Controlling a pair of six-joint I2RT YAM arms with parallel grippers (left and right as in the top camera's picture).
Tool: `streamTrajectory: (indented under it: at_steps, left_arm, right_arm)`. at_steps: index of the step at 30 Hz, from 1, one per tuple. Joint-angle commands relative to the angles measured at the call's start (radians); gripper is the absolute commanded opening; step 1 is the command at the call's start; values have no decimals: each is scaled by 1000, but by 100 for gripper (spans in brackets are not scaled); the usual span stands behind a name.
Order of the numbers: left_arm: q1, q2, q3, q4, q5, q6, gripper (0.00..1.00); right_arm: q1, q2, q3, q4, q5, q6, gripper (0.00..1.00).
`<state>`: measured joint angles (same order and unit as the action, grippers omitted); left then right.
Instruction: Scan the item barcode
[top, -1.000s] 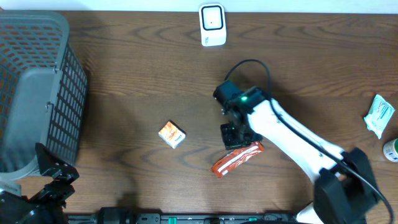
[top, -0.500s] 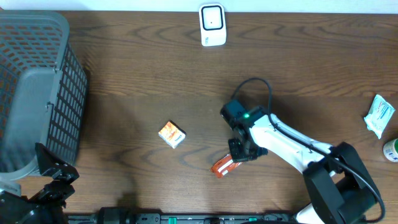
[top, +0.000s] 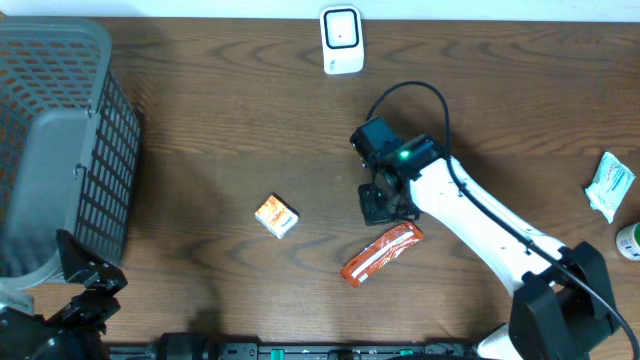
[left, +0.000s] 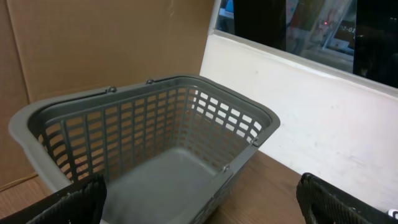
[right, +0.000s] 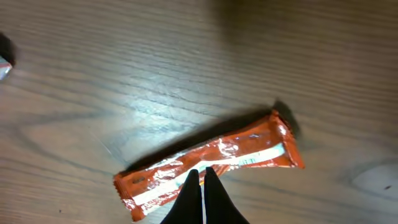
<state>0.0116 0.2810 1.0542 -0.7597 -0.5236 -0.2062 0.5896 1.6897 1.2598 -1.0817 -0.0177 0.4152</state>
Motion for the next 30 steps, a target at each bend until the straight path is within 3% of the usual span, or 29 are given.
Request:
streamTrajectory:
  at_steps: [1,10,16,25,30]
  left_arm:
    - [2,-7,-5,0,-9,2,98]
    - [2,-7,-5,0,-9,2,98]
    - [2,-7,-5,0,-9,2,98]
    - [2,-7,-5,0,-9,2,98]
    - [2,-7,-5,0,-9,2,98]
  right_arm:
    - [-8,4,-73,16,37,-6,1]
    - [-26,15,-338,233,-64,18,1]
    - [-50,14,-300,274,-67,-14,1]
    - [-68,14,58,-77,-51,-72,1]
    - [-68,14,38,-192,18,29,1]
